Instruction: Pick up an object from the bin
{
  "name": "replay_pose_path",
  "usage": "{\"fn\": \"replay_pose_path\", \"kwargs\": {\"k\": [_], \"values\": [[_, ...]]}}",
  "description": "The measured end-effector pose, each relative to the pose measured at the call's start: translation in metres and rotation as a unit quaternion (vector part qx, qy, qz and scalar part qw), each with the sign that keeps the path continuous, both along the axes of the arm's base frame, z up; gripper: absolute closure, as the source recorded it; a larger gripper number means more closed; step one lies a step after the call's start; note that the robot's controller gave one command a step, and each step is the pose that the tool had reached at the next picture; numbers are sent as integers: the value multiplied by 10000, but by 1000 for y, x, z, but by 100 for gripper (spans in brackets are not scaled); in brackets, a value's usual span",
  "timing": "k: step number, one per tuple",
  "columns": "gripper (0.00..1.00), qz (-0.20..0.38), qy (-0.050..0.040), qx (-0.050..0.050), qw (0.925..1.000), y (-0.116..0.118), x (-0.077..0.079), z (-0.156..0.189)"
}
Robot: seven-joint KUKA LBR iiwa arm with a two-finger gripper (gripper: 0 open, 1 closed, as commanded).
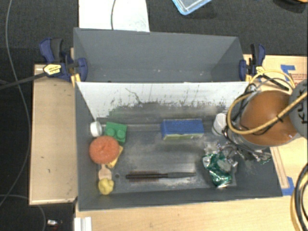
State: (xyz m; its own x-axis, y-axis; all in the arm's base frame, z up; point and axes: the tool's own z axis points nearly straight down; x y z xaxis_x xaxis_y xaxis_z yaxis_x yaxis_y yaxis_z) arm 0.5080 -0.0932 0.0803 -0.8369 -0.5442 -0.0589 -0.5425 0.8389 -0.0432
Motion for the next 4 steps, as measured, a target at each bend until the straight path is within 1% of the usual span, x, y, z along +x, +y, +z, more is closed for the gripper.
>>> {"fn": "replay_pose_path", "kwargs": {"k": [1,2,4], "values": [[100,2,0,0,10000,0,0,0],[100,-9,61,10,10000,1,-3,27],[100,-25,80,25,10000,2,-4,118]]}}
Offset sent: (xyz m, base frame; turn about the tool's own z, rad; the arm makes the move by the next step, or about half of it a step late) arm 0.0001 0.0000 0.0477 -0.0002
